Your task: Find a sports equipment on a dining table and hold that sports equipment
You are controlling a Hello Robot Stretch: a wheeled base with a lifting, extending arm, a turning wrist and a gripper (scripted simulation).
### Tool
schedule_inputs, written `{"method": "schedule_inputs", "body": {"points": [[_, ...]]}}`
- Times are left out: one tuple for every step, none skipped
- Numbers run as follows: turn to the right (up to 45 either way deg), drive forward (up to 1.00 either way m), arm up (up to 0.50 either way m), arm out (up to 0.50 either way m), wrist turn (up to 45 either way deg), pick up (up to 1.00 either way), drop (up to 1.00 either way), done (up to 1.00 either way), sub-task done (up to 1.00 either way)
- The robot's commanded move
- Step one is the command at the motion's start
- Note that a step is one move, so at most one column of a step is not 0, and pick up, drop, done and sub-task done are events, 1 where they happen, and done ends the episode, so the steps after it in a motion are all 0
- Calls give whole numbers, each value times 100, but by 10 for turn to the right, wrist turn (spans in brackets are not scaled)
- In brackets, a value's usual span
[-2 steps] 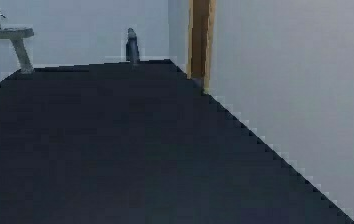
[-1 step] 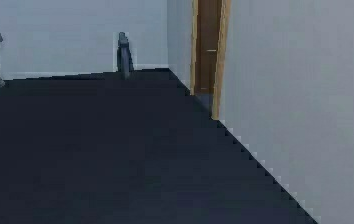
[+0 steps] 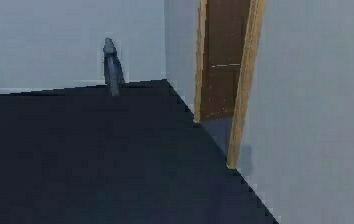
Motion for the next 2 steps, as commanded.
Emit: {"method": "schedule_inputs", "body": {"points": [[0,100,0,0,0,0,0,0,0],[0,90,0,0,0,0,0,0,0]]}}
